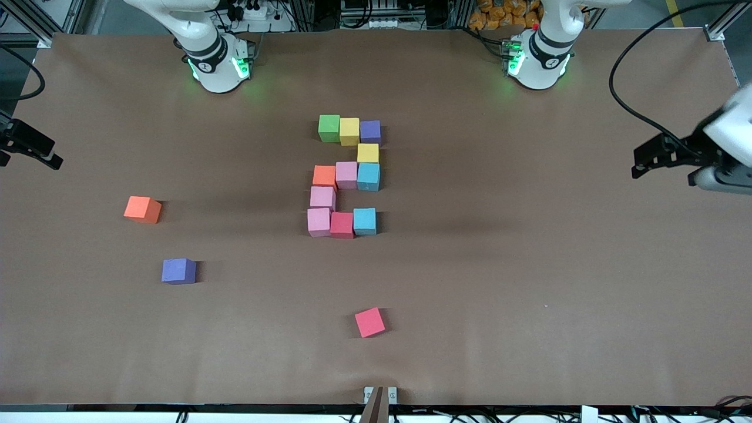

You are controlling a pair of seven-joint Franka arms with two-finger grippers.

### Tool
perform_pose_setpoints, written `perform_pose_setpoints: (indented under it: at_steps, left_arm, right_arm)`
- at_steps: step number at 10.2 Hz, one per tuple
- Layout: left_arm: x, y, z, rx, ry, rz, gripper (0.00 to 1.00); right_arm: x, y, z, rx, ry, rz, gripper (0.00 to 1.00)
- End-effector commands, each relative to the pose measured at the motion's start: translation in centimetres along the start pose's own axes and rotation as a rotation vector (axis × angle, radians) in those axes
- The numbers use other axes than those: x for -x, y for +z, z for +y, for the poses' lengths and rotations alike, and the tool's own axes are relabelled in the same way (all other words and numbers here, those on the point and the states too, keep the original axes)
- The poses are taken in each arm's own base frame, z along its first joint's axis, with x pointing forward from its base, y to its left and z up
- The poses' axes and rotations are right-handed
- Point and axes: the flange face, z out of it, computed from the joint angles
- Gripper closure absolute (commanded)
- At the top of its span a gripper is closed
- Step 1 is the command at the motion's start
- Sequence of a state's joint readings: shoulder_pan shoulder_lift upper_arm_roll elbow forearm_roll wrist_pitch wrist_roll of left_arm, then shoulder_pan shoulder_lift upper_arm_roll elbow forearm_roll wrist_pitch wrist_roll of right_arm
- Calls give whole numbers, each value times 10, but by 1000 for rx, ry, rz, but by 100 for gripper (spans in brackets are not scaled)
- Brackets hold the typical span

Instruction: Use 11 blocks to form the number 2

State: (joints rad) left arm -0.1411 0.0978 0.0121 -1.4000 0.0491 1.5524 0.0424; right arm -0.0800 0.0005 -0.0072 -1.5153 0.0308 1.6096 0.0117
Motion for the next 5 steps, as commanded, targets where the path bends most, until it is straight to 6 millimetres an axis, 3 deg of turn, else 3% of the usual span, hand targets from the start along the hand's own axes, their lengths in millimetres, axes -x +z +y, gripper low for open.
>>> perform_pose_setpoints:
  at_steps: [1,5]
  left_arm:
    - [25,-30,-11,-25,-22,19,0]
    - [31,-42,-11,-23,-45,37,0]
  right_arm:
    - [2,-5,4,-14,12,-2,0]
    - [1,-7,1,-18,15,7,0]
